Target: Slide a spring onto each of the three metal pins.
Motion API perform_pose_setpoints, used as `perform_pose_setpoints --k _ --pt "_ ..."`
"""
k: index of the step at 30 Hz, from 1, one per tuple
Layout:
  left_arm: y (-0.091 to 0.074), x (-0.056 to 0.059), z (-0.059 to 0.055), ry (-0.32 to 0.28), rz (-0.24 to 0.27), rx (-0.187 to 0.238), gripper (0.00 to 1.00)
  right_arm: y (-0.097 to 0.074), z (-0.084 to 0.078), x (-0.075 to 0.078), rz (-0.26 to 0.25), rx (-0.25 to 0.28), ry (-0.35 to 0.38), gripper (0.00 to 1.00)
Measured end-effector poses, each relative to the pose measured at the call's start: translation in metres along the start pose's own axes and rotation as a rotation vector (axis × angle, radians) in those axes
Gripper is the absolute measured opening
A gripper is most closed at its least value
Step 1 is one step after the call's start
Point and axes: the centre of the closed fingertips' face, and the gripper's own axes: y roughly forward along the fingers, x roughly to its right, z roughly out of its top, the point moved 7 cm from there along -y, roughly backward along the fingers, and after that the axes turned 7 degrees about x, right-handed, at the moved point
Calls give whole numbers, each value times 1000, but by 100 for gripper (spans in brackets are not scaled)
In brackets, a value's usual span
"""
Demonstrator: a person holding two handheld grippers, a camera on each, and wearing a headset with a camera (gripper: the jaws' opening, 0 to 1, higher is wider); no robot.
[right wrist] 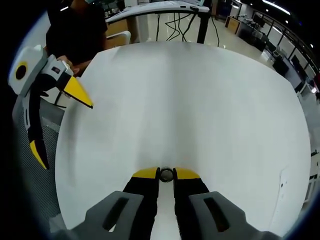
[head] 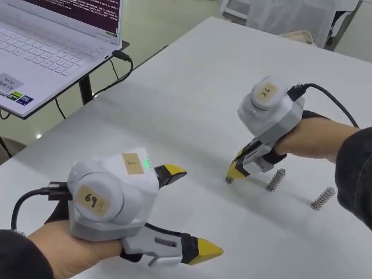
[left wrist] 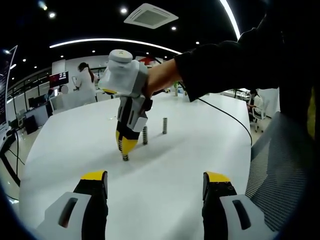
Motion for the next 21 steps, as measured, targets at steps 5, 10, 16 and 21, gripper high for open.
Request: perform_pose_setpoints --k 5,10,16,21 --pt "0 1 0 -1 -1 0 74 0 0 1 -12 5 0 8" --pt "0 1 0 -1 -1 0 74 1 0 2 -25 12 9 8" --pt "0 1 0 0 -1 -1 74 1 -1 2 -32 12 15 9" --pt "-1 1 0 -2 -1 -1 74 0 -2 2 -35 2 -1 9"
